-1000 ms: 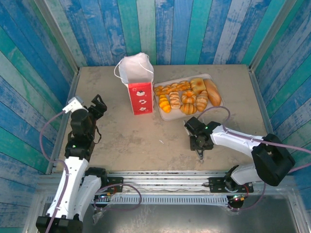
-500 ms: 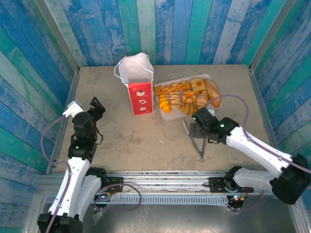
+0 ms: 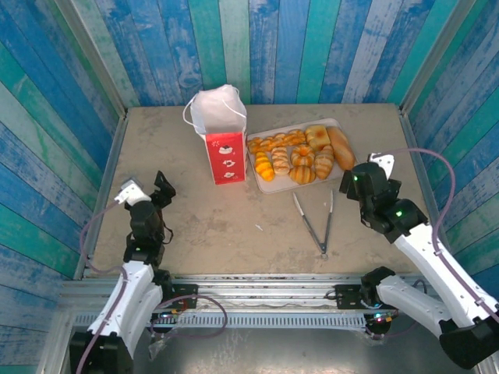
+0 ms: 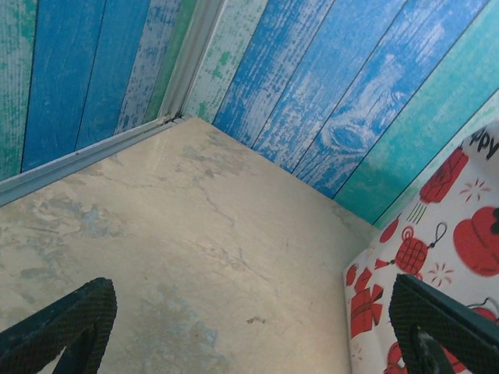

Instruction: Take the fake bread out of the paper bag

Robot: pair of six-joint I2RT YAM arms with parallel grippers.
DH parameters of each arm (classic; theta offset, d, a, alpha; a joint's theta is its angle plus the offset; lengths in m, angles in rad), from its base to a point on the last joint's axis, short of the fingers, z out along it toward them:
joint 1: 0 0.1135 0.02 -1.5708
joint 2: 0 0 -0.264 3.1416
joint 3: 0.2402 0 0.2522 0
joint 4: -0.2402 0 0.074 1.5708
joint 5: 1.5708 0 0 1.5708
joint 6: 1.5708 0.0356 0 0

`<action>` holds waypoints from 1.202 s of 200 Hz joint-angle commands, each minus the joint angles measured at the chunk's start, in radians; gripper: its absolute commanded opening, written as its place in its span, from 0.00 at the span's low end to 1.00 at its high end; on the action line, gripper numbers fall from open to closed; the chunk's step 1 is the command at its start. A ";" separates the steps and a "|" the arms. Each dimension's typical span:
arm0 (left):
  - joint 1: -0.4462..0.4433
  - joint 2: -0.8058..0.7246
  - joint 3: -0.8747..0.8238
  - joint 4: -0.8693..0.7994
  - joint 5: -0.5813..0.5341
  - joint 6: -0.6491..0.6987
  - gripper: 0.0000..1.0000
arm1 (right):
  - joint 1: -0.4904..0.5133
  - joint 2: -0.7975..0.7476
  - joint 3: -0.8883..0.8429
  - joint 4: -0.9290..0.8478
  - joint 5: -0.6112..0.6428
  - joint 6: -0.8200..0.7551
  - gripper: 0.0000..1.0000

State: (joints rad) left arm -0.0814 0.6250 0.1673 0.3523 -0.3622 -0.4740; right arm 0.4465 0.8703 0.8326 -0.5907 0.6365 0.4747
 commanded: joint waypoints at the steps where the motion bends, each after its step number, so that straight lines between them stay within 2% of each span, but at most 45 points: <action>1: -0.001 0.050 -0.039 0.206 0.026 0.148 0.94 | -0.040 -0.020 -0.092 0.202 0.128 -0.038 1.00; 22: -0.001 0.132 -0.064 0.305 0.065 0.225 0.94 | -0.066 -0.032 -0.207 0.411 0.130 -0.115 1.00; 40: -0.001 0.200 -0.049 0.344 0.113 0.290 0.94 | -0.089 -0.019 -0.264 0.520 0.098 -0.173 1.00; 101: -0.005 0.456 -0.050 0.564 0.187 0.421 0.94 | -0.109 0.093 -0.336 0.708 0.069 -0.322 1.00; 159: -0.008 0.682 0.019 0.704 0.239 0.518 0.94 | -0.135 0.081 -0.443 0.938 0.015 -0.370 1.00; 206: 0.003 0.835 0.074 0.747 0.227 0.511 0.94 | -0.162 0.094 -0.530 1.081 -0.042 -0.381 1.00; 240: 0.067 0.878 0.109 0.718 0.265 0.443 0.94 | -0.216 0.152 -0.576 1.177 -0.107 -0.378 1.00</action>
State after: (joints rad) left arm -0.0463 1.4738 0.2520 1.0412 -0.1207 0.0013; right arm 0.2649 0.9878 0.2863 0.4683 0.5816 0.1040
